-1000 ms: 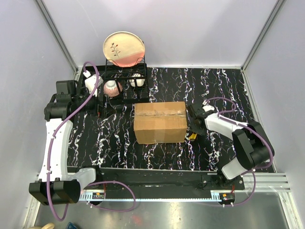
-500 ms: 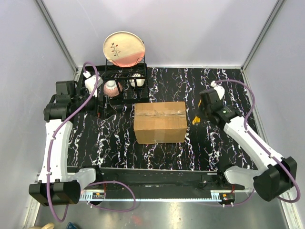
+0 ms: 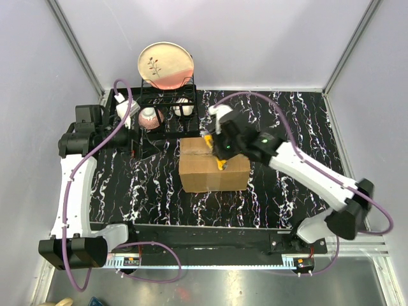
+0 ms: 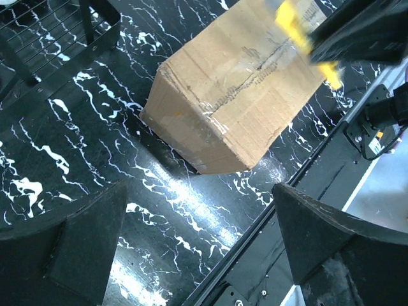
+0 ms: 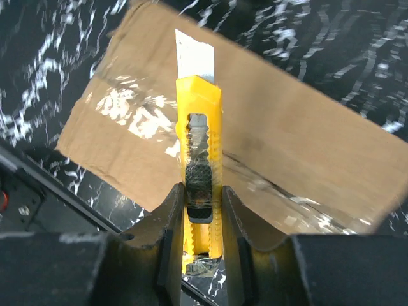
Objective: Unpack the express box
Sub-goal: Place the knife in the express box.
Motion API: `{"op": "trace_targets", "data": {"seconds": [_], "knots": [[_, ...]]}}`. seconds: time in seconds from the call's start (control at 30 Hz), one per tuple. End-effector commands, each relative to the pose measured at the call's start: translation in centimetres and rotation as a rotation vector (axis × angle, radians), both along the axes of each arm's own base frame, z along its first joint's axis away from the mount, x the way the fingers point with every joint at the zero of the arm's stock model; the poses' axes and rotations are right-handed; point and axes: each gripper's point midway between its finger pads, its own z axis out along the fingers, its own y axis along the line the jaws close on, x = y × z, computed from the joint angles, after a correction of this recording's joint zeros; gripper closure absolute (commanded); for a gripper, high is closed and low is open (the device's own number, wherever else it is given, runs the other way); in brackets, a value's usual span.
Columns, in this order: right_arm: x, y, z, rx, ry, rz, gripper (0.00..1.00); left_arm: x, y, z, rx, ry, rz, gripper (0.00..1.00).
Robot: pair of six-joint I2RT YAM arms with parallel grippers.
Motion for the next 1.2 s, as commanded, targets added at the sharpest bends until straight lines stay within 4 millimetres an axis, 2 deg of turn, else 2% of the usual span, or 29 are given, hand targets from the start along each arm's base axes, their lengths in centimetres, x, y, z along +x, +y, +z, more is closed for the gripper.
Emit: {"op": "trace_targets", "data": {"seconds": [0.0,0.03,0.17,0.3,0.33,0.43,0.6,0.7,0.73,0.87,0.97,1.0,1.07,1.1,1.17], "knots": [[-1.0,3.4,-1.7,-0.117,-0.023,0.2,0.88,-0.7,-1.0,2.6,-0.042,-0.094,-0.082,0.01],[-0.9,3.9,-2.2,-0.137,-0.024,0.229,0.88,-0.9,-1.1,2.7,-0.05,-0.096,-0.095,0.01],[-1.4,5.6,-1.7,-0.132,-0.067,0.331,0.88,-2.0,-1.6,2.6,-0.052,-0.13,-0.176,0.01],[-1.5,6.1,-2.5,-0.162,-0.084,0.406,0.86,-3.5,-2.2,2.6,-0.065,-0.174,-0.266,0.01],[-1.3,6.2,-2.7,-0.166,-0.086,0.409,0.83,-3.7,-2.3,2.7,-0.072,-0.187,-0.28,0.01],[-1.5,6.6,-3.2,-0.162,-0.071,0.431,0.75,-3.6,-2.6,2.9,-0.078,-0.214,-0.307,0.01],[-1.6,6.7,-1.6,-0.113,-0.108,0.419,0.63,-3.1,-3.3,2.9,-0.072,-0.216,-0.353,0.01],[-1.9,6.8,-1.3,-0.103,-0.107,0.434,0.59,-2.9,-3.8,2.8,-0.066,-0.232,-0.391,0.01],[-2.0,6.9,-1.0,-0.094,-0.108,0.438,0.59,-3.2,-4.8,2.8,-0.068,-0.238,-0.438,0.01],[-2.4,7.0,-0.5,-0.071,-0.107,0.447,0.57,-2.8,-6.0,3.1,-0.027,-0.316,-0.507,0.01],[-2.1,5.9,1.4,-0.049,-0.164,0.394,0.56,-2.5,-6.8,3.0,-0.012,-0.37,-0.568,0.01],[-2.5,5.2,3.5,0.0,-0.202,0.366,0.52,-2.3,-7.1,3.0,-0.012,-0.379,-0.586,0.01],[-1.9,3.7,5.1,0.022,-0.267,0.288,0.48,-1.7,-8.0,2.7,-0.002,-0.404,-0.632,0.01],[-2.2,2.6,6.9,0.075,-0.289,0.237,0.47,-1.4,-8.3,2.4,0.016,-0.405,-0.642,0.01],[-2.0,1.1,7.5,0.104,-0.288,0.173,0.46,-0.9,-9.4,1.6,0.045,-0.43,-0.706,0.01]]}}
